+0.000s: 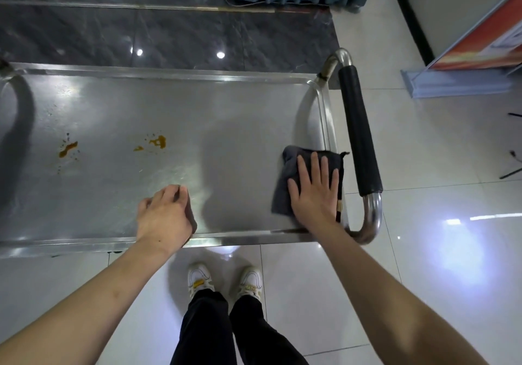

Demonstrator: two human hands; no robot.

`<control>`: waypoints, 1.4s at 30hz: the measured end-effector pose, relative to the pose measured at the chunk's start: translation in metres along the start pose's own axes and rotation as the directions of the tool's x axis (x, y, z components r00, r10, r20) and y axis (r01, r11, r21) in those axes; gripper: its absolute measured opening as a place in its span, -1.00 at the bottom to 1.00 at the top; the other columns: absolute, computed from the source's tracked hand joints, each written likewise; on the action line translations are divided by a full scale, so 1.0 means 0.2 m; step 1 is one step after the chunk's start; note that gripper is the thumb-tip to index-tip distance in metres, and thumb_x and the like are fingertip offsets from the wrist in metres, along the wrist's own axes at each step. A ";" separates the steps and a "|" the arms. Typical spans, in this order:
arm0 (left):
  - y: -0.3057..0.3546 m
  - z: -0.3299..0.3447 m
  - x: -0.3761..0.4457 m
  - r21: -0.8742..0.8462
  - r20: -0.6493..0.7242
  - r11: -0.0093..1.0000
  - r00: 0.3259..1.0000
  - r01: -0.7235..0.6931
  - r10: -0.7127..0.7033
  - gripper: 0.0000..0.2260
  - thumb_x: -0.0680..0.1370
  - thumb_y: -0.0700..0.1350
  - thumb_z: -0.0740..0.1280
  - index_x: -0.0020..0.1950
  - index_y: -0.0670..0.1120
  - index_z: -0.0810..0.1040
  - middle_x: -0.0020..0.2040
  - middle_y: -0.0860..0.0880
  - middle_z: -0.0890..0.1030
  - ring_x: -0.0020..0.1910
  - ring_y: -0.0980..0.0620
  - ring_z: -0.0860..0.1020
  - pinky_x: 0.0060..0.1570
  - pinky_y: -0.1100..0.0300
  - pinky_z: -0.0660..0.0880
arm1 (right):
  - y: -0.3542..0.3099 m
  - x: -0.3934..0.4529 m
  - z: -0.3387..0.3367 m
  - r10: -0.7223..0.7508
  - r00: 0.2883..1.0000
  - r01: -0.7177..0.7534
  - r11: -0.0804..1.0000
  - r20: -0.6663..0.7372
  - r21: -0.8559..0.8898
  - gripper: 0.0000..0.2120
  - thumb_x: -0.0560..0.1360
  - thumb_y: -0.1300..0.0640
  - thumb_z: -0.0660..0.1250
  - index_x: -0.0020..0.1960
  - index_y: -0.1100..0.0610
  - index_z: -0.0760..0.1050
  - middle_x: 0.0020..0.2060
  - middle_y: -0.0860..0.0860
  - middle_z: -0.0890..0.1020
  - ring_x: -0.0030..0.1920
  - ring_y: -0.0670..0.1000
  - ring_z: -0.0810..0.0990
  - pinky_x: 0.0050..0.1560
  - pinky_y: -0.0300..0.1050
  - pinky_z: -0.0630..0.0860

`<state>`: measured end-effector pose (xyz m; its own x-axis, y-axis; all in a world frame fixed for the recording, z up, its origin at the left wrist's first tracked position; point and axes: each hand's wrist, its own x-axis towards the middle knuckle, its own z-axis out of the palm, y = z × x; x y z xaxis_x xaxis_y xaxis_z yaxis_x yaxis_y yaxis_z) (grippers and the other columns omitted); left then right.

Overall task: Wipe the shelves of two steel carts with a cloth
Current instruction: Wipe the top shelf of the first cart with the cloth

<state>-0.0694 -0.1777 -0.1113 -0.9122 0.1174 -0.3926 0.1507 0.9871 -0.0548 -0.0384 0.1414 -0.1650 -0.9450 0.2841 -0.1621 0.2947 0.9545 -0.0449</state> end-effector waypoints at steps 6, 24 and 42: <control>0.02 -0.02 -0.02 -0.011 0.002 1.000 1.000 0.006 -0.006 -0.48 0.51 -0.09 0.21 0.48 -0.08 0.40 0.37 -0.05 0.44 0.36 -0.09 0.41 0.28 -0.03 0.30 | -0.17 -0.20 0.04 -0.056 0.997 0.053 0.998 0.057 0.045 -0.34 0.68 -0.25 -0.16 0.72 -0.04 -0.08 0.71 0.10 -0.09 0.69 0.21 -0.18 0.63 0.31 -0.18; -0.14 -0.10 -0.08 -0.280 -0.048 0.960 0.999 -0.026 0.013 -0.53 0.52 -0.16 0.24 0.44 0.02 0.41 0.42 0.03 0.43 0.36 -0.04 0.44 0.26 0.05 0.31 | -0.65 -0.18 0.07 -0.276 0.961 0.275 0.959 0.002 0.063 -0.35 0.69 -0.25 -0.13 0.72 -0.04 -0.04 0.70 0.15 -0.02 0.69 0.25 -0.11 0.63 0.34 -0.13; -1.21 -0.06 -0.14 -0.381 -0.110 0.924 0.990 0.042 -0.091 -0.56 0.56 -0.18 0.23 0.46 -0.02 0.43 0.34 0.00 0.50 0.26 -0.06 0.51 0.22 -0.01 0.46 | -1.82 -0.30 0.13 -0.301 0.954 0.298 0.951 0.018 0.086 -0.37 0.70 -0.22 -0.04 0.72 -0.06 0.00 0.70 0.15 0.01 0.68 0.26 -0.09 0.62 0.35 -0.13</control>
<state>-0.0841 -0.4179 -0.0761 -0.9585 0.0389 -0.2823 -0.0444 0.9582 0.2828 -0.0860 -0.2254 -0.1651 -0.9872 -0.0176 -0.1587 0.0107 0.9843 -0.1759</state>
